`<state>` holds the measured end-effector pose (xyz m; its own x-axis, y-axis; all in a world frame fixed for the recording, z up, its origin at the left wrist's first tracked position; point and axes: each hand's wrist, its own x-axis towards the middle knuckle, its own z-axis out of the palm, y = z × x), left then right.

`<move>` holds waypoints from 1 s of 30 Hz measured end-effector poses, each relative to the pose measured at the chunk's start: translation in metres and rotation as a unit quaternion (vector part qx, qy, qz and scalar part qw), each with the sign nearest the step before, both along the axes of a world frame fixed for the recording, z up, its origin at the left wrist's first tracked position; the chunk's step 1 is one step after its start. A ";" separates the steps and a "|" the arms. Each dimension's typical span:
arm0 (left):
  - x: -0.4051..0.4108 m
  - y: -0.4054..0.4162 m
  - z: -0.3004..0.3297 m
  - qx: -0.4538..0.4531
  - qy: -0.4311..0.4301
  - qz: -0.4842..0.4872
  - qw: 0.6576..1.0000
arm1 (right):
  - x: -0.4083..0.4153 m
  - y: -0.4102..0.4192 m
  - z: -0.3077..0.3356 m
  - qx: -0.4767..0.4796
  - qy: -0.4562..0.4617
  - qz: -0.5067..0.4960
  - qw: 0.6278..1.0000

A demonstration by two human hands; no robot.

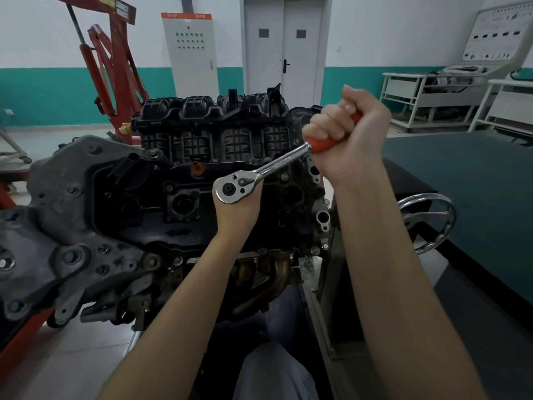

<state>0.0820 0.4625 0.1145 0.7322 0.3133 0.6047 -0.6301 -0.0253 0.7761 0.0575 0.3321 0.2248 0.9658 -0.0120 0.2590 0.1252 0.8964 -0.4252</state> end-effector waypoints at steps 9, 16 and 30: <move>-0.002 0.006 -0.001 0.010 0.018 0.024 1.000 | -0.068 0.021 -0.080 0.172 -0.013 -0.122 0.977; 0.004 0.009 -0.003 0.034 0.023 0.018 0.999 | -0.025 0.003 -0.030 0.056 -0.024 -0.049 0.997; 0.001 0.008 -0.001 0.042 0.013 0.021 0.999 | -0.065 0.019 -0.080 0.185 -0.003 -0.129 0.974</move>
<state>0.0826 0.4701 0.1138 0.7356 0.2941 0.6103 -0.6060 -0.1171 0.7868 -0.0076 0.3506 0.1443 0.9164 -0.3485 0.1967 0.3688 0.9263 -0.0771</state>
